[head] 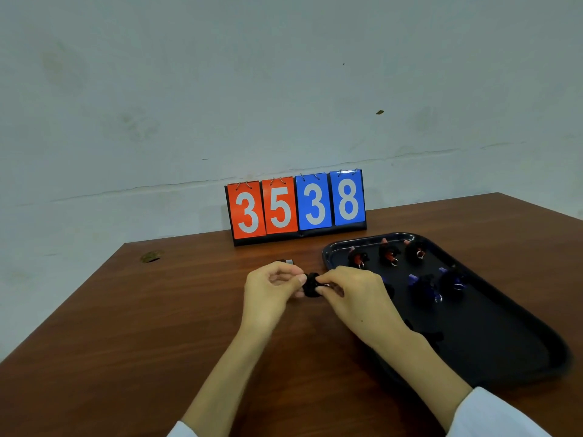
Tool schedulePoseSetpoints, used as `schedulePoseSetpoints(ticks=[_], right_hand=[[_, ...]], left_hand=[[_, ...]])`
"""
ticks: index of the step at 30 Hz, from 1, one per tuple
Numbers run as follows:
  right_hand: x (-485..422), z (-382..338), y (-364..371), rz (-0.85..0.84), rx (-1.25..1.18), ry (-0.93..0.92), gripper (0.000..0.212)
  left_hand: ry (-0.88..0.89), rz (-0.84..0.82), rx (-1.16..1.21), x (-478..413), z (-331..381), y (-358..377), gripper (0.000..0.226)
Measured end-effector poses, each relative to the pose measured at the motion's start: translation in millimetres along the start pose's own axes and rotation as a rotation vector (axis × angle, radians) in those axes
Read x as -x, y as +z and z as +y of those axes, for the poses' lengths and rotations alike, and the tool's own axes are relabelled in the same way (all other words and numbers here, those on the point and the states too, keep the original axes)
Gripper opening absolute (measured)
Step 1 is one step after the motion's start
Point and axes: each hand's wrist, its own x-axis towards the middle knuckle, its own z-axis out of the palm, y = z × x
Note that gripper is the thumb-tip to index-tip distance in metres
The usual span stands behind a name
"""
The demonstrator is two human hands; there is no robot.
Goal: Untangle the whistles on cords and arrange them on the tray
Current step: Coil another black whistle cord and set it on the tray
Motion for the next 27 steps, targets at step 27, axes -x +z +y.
schedulePoseSetpoints(ticks=[27], right_hand=[[-5.3,-9.3,-4.5,-0.123,-0.093,0.195,0.022]], left_hand=[[-0.097,0.021,0.047,-3.4,2.7,-4.5,0.055]])
